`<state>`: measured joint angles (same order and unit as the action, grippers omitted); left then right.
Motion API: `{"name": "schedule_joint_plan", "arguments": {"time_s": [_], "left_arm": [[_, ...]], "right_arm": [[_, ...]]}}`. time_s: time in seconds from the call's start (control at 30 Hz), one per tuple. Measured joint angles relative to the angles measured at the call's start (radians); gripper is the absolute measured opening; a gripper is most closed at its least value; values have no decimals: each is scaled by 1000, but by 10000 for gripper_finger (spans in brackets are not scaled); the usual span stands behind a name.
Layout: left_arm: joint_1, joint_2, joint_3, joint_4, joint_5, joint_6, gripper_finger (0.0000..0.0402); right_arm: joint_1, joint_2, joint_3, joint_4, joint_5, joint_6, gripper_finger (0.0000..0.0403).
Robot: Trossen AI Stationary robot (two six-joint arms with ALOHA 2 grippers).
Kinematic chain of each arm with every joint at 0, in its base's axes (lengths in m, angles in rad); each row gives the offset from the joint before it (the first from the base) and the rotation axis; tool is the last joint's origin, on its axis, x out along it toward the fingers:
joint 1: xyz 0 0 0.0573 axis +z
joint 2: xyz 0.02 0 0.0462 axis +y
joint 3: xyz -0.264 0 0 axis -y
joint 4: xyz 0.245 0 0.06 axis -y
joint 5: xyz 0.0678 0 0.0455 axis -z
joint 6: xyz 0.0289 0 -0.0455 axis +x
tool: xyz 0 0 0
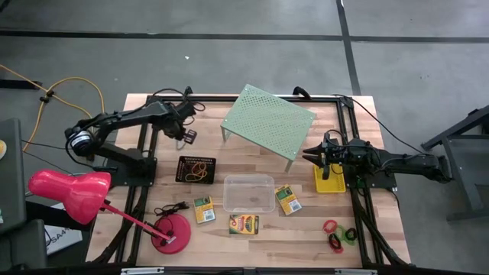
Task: Pick & Place Office Desk Supplies
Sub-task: Put the blue rubber band into the black bin
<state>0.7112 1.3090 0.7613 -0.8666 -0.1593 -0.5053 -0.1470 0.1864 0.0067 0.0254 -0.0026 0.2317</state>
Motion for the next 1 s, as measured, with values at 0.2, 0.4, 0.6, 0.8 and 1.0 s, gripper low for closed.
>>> {"name": "schedule_joint_plan", "arguments": {"time_s": [0.2, 0.4, 0.6, 0.8, 1.0], "left_arm": [[96, 0, -50, 64, 84, 69, 33], [127, 0, -61, 64, 90, 88, 33], [124, 4, -79, 65, 89, 95, 33], [123, 18, -92, 68, 90, 89, 33], [112, 18, -92, 89, 102, 85, 33]], "right_arm": [[0, 0, 0, 0, 0, 0, 94], [0, 0, 0, 0, 0, 0, 94], [0, 0, 0, 0, 0, 0, 94], [0, 0, 0, 0, 0, 0, 94], [0, 0, 0, 0, 0, 0, 94]]}}
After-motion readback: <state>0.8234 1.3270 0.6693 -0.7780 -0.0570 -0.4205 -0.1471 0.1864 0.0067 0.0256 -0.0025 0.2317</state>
